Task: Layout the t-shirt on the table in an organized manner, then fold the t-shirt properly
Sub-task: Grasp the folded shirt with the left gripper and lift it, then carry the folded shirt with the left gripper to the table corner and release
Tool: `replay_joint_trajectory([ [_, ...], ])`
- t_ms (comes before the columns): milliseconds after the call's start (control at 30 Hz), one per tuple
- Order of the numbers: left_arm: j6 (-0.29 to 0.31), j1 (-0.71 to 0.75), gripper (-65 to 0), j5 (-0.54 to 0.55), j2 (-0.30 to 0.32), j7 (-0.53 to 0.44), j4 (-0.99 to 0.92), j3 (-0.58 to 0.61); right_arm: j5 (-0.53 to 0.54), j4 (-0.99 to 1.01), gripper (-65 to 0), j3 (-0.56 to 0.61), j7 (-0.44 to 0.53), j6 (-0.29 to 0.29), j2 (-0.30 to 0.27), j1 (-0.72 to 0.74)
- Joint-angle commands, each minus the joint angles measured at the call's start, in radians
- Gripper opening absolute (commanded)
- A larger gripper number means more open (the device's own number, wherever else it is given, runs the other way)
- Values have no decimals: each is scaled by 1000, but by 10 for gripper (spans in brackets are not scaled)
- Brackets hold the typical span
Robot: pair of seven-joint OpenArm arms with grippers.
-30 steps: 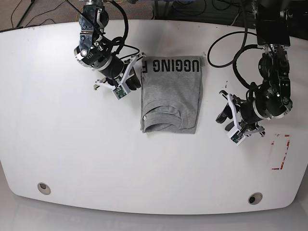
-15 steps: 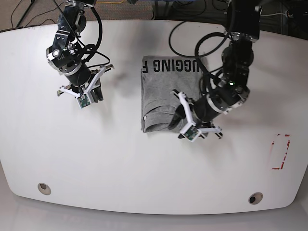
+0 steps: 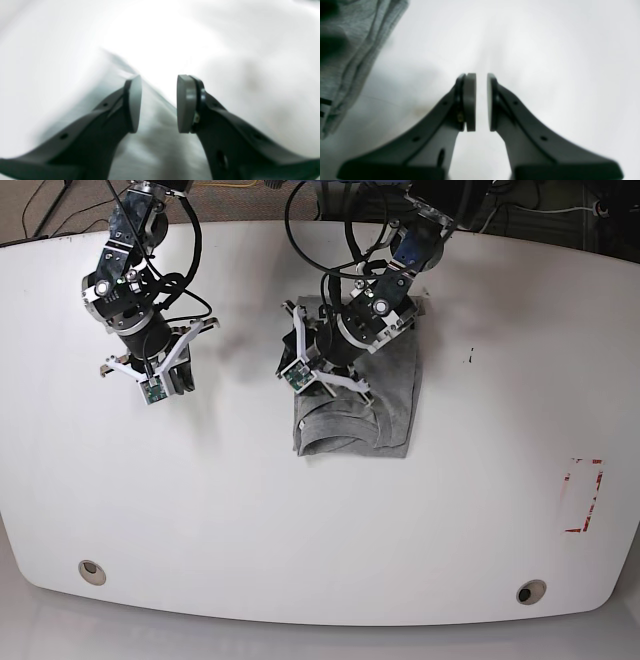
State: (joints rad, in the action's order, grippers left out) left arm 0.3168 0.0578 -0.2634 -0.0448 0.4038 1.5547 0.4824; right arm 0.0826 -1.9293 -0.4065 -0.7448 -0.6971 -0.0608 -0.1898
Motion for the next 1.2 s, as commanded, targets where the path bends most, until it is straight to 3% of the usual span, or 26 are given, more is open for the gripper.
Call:
replay_joint_trajectory([
  [0, -12, -9, -432, -3, 1, -33, -38, -6, 18, -20, -585, -2, 23, -1, -6, 6],
  [100, -12, 1, -432, -3, 15, -49, -96, -14, 18, -20, -585, -2, 23, -1, -6, 3],
  [367, 9, 14, -432, 51, 130, -64, -148, -93, 18, -19, -585, -4, 23, -1, -6, 3],
  [633, 132, 46, -432, 149, 297, -58, -142, -199, 18, -17, -585, -4, 23, -1, -6, 5],
  [1167, 356, 150, -432, 152, 572, -62, -150, -469, 18, -17, -585, -2, 23, -1, -3, 5],
])
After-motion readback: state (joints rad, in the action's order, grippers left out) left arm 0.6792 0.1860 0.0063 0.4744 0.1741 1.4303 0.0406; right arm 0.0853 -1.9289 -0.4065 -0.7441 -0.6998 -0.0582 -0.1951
